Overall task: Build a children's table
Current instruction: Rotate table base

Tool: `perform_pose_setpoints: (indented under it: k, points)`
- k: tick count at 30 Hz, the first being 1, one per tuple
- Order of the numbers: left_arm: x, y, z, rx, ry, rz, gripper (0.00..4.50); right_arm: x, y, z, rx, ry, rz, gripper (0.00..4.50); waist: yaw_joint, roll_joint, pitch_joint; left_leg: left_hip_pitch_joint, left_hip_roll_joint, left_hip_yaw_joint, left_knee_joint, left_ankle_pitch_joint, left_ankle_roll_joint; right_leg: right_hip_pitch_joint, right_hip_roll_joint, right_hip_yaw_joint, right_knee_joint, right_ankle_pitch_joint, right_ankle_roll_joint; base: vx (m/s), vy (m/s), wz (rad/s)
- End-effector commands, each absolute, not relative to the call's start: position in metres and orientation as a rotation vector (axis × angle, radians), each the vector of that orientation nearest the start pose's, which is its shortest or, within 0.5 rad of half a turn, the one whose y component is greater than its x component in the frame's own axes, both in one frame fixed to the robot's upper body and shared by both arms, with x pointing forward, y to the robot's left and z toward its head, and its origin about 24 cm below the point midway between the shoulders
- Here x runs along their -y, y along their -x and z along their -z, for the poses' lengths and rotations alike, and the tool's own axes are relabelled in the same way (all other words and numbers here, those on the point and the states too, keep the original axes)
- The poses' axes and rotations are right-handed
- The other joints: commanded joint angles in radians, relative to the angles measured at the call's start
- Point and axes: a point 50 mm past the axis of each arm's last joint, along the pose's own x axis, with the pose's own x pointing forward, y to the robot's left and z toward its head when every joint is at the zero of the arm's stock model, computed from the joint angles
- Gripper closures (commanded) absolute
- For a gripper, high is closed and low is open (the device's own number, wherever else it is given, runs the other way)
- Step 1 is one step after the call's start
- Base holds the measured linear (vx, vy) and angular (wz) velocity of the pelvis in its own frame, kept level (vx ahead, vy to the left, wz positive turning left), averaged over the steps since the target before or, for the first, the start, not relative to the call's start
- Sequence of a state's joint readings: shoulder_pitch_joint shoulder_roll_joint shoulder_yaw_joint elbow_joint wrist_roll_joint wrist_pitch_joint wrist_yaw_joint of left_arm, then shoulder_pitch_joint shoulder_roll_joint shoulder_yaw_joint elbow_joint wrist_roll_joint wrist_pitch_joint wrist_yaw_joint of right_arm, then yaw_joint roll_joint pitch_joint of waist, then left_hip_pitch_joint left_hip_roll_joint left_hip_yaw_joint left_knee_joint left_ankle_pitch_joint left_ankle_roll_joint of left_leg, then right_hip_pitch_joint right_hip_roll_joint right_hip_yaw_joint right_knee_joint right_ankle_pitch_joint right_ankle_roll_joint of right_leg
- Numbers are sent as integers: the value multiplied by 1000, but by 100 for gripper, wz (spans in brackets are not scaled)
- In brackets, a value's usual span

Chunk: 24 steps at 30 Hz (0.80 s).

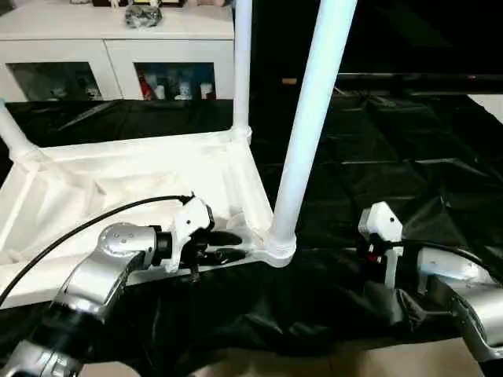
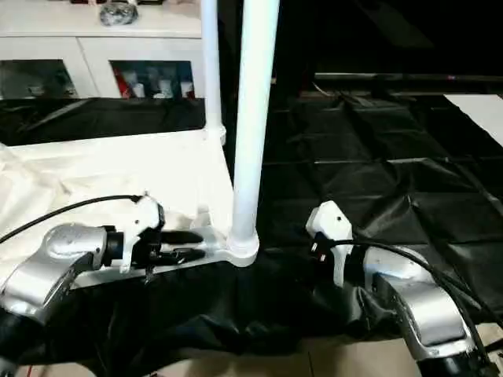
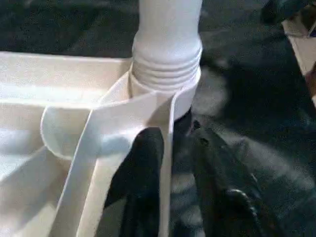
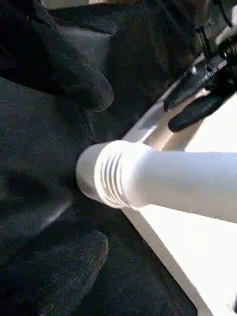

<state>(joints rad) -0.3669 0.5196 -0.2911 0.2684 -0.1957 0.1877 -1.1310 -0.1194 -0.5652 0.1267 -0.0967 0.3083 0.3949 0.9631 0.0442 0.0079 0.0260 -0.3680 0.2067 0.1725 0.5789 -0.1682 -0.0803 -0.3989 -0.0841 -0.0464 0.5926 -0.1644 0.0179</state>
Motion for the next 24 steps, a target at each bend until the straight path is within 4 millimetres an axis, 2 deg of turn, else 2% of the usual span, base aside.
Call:
perform_pose_setpoints:
  k: [1, 4, 10, 14, 21, 23, 24]
  points:
    - [-156, -284, -54, -397, -341, 1301, 366, 180, -247, -68, -357, 187, -1068, 0, 1, 4, -44, 12, 10, -1, -69, -360, 2, 33, -34, 25, -82, -387, -148, 0, 0, 0]
    - [-159, -287, -51, -408, -385, 1287, 388, 180, -248, -68, -357, 196, -1069, 0, 1, 6, -45, 13, 10, -2, -68, -367, 1, 33, -34, 25, -83, -396, -147, 0, 0, 0]
    - [-164, -295, -48, -416, -428, 1260, 388, 179, -247, -66, -361, 208, -1076, 0, 1, 5, -45, 12, 10, -3, -69, -371, 0, 32, -34, 24, -82, -401, -148, 0, 0, 0]
    - [-165, -297, -48, -410, -415, 1263, 388, 180, -246, -66, -362, 217, -1075, 0, -1, 3, -43, 13, 9, -4, -68, -390, -1, 30, -37, 23, -88, -447, -140, 0, 0, 0]
    - [-167, -298, -44, -424, -406, 1269, 388, 181, -248, -66, -361, 228, -1074, 0, -2, 0, -44, 11, 11, -4, -69, -383, 5, 30, -37, 24, -85, -431, -147, 0, 0, 0]
    - [-167, -298, -44, -423, -408, 1270, 417, 181, -248, -66, -360, 228, -1074, 0, -2, 0, -43, 11, 11, -4, -69, -388, 6, 29, -37, 24, -87, -446, -144, 0, 0, 0]
    - [-167, -298, -44, -421, -409, 1269, 417, 181, -248, -66, -360, 228, -1075, 0, -2, -2, -42, 12, 11, -3, -69, -388, 6, 29, -37, 24, -88, -452, -142, 0, 0, 0]
